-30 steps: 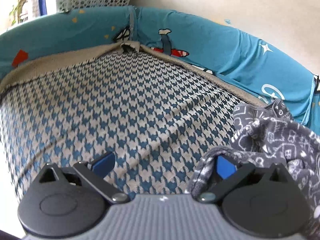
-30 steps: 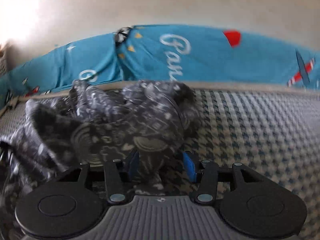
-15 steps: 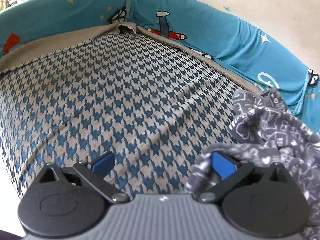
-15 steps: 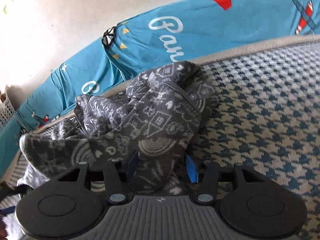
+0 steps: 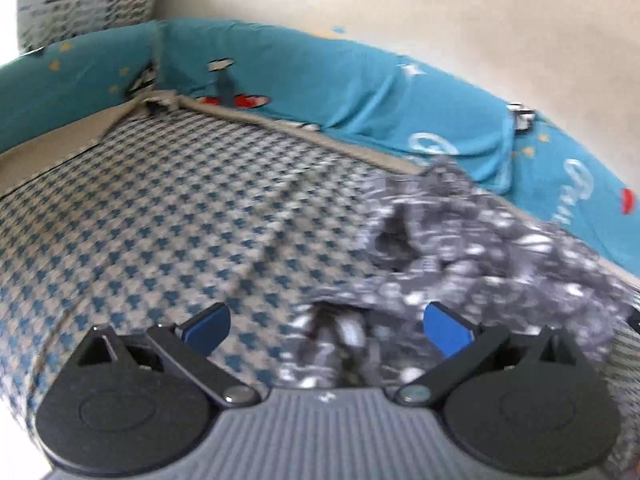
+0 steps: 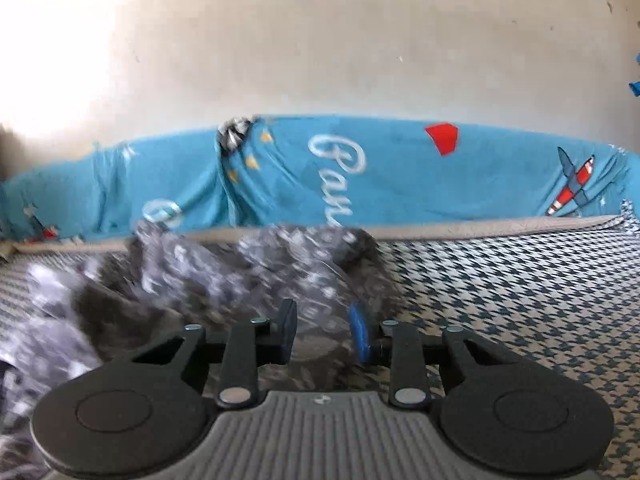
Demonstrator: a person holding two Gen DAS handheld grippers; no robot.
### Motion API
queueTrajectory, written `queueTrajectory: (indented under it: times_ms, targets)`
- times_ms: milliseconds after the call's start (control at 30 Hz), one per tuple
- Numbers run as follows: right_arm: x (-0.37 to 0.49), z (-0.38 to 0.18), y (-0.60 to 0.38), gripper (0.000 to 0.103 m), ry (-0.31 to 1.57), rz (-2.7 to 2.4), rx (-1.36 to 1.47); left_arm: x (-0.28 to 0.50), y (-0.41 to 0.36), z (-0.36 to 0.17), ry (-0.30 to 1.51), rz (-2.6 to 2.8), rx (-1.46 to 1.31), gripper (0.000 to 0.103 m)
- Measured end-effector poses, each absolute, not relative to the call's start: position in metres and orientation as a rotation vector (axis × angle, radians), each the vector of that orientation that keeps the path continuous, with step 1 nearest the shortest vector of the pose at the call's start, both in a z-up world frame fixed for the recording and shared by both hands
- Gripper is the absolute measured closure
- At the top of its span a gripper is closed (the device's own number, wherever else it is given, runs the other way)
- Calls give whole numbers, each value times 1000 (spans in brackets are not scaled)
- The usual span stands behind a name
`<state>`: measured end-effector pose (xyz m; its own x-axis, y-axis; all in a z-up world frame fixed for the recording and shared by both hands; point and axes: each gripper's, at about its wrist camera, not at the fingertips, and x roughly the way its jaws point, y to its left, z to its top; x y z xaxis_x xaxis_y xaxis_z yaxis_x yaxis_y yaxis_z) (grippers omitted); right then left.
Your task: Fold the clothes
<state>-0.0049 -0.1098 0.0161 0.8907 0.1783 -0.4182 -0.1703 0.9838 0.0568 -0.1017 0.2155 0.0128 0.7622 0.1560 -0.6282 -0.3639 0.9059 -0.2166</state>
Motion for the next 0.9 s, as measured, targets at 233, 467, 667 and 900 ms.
queueTrajectory:
  times_ms: [233,467,667,900]
  targets:
    - [-28,27,-105,79,415,345,51,-101,180,8,651,86,-292,0]
    - [-1,7,-121,64,528,208,106,-95,160,-9,718,52,-243,0]
    - [19,-11,-129,58,569,191,155,-93,152,-14,738,34,-235,0]
    - [34,-20,-131,71,568,180,256,-93,153,-18,757,26,-236,0]
